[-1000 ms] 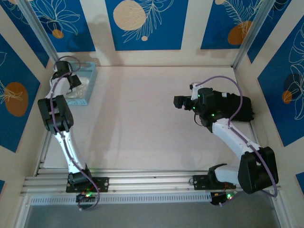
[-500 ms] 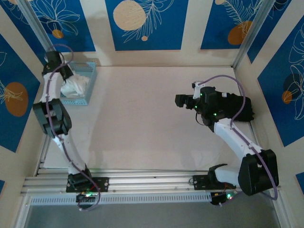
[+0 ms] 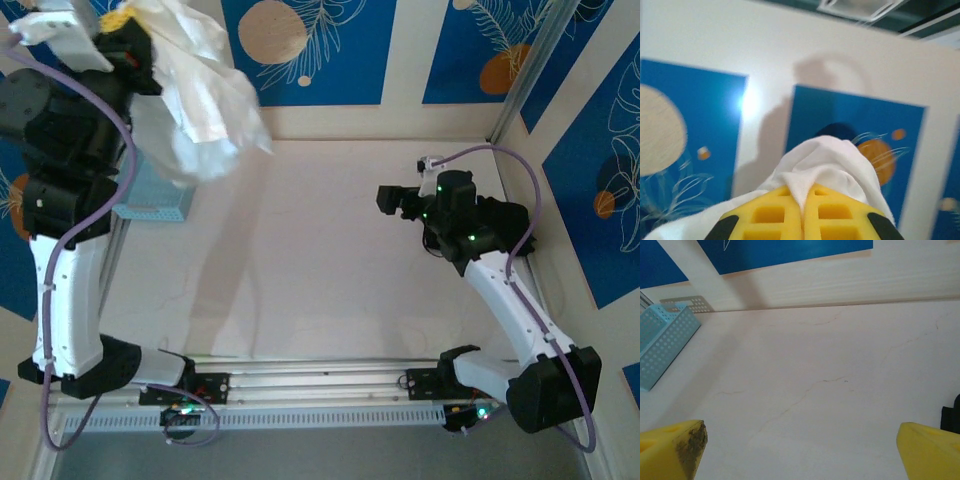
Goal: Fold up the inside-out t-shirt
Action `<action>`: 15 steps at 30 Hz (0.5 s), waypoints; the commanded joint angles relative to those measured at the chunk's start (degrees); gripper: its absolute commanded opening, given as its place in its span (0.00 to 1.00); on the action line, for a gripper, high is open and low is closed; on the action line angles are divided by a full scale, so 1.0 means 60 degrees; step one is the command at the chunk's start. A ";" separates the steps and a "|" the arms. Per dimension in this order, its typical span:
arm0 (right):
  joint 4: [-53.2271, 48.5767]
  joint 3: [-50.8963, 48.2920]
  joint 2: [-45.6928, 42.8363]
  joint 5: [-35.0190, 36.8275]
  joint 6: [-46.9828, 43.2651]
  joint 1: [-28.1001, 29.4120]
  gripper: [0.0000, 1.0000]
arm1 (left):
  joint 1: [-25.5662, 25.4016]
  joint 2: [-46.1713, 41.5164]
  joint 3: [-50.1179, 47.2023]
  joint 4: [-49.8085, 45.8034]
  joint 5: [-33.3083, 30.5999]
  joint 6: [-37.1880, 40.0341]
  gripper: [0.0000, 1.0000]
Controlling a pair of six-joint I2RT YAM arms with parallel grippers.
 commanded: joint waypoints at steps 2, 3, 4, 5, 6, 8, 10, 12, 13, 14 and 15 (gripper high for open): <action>-0.1376 0.0623 -0.0301 -0.0068 -0.0225 -0.0059 0.98 | -0.1568 0.0598 -0.2542 0.0163 -0.0608 -0.0191 0.00; -0.1522 0.0600 -0.0346 -0.0041 -0.0219 -0.0070 0.98 | -0.1842 0.0600 -0.3430 0.0673 -0.0660 -0.0355 0.00; -0.1635 0.0565 -0.0384 -0.0007 -0.0181 -0.0081 0.97 | -0.2003 0.0723 -0.4057 0.0991 -0.0785 -0.0593 0.00; -0.1746 0.0477 -0.0393 0.0053 -0.0134 -0.0077 0.97 | -0.2144 0.0981 -0.4751 0.1445 -0.0886 -0.0972 0.00; -0.1802 0.0356 -0.0396 0.0096 -0.0036 -0.0072 0.97 | -0.2217 0.1388 -0.5301 0.1956 -0.0702 -0.1311 0.00; -0.1844 0.0109 -0.0289 0.0151 0.0145 -0.0081 0.97 | -0.2295 0.2635 -0.5387 0.2363 -0.0315 -0.1821 0.24; -0.1930 -0.0060 -0.0074 0.0300 0.0415 -0.0063 0.95 | -0.2313 0.4184 -0.4199 0.1477 0.0297 -0.1656 0.49; -0.1830 -0.0303 0.0188 0.0056 0.0732 0.0103 0.93 | -0.2313 0.5245 -0.3046 -0.0184 0.0082 -0.1041 0.56; -0.1765 -0.0431 0.0331 -0.0026 0.0860 0.0298 0.92 | -0.2298 0.5198 -0.3236 -0.0440 -0.0120 -0.0843 0.58; -0.1672 -0.0573 0.0545 -0.0015 0.0983 0.0605 0.92 | -0.2264 0.4752 -0.4049 -0.0283 -0.0221 -0.0695 0.63; -0.1577 -0.0678 0.0801 -0.0037 0.1064 0.0956 0.91 | -0.2203 0.4091 -0.5195 0.0119 -0.0257 -0.0734 0.71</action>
